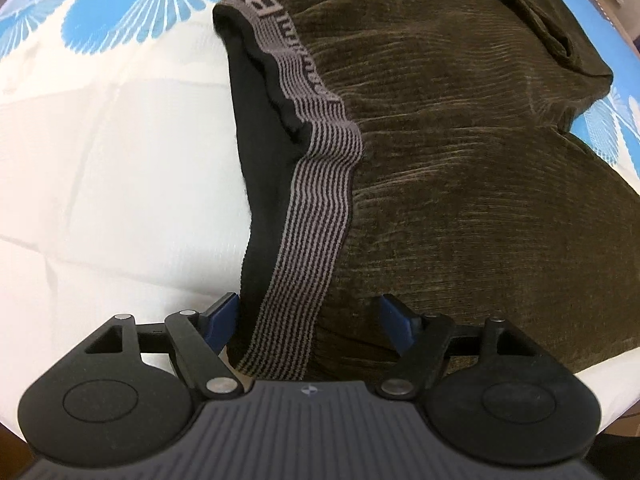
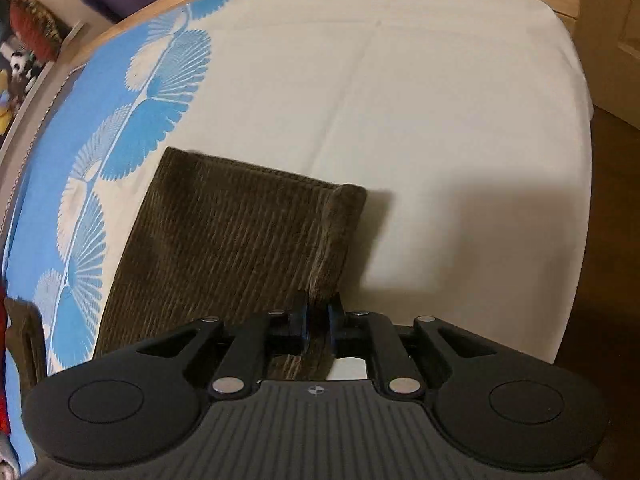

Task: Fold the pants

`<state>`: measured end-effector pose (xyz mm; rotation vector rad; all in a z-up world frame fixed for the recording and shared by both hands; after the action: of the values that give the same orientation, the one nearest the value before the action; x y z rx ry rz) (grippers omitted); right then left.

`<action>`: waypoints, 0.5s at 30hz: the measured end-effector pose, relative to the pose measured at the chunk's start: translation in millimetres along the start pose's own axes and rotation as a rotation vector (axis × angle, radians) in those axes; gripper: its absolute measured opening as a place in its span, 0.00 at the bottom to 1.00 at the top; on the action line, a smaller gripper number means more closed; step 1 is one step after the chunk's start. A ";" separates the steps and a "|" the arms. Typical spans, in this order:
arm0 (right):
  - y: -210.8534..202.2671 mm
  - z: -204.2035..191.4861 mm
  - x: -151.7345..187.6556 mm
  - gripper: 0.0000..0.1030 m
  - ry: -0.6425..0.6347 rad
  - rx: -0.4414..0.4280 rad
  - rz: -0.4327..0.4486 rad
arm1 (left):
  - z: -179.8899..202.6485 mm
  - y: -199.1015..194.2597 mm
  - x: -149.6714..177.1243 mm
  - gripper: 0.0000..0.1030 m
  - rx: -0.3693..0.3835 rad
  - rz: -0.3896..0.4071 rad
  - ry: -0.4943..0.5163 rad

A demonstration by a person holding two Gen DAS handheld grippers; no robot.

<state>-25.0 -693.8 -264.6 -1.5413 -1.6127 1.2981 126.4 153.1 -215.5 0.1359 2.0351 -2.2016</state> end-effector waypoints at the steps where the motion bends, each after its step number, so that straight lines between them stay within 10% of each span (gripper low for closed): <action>1: 3.0 -4.0 0.8 0.12 -0.001 0.004 0.000 | 0.3 1.8 0.4 0.78 0.001 -0.005 -0.003; 4: 7.4 -19.5 4.1 0.07 -0.056 0.034 0.019 | 1.6 4.2 3.9 0.66 -0.036 0.005 0.024; 9: -45.1 -38.1 -7.9 0.06 -0.093 -0.023 0.173 | 1.2 -8.8 5.7 0.13 -0.064 0.052 0.067; 15: -68.6 -33.0 -7.4 0.06 -0.040 -0.031 0.217 | -7.1 -52.9 15.1 0.07 -0.001 0.143 0.070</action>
<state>-23.2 -683.6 -188.8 -1.7593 -1.5287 1.4313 102.6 163.5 -166.4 0.3516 1.9940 -2.1371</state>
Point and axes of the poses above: each gripper's, at about its wrist camera, not at the fingertips, and y roughly the way its jaws point, z to its right, x to its underside, the point moved 5 cm from there along y, roughly the way its jaws point
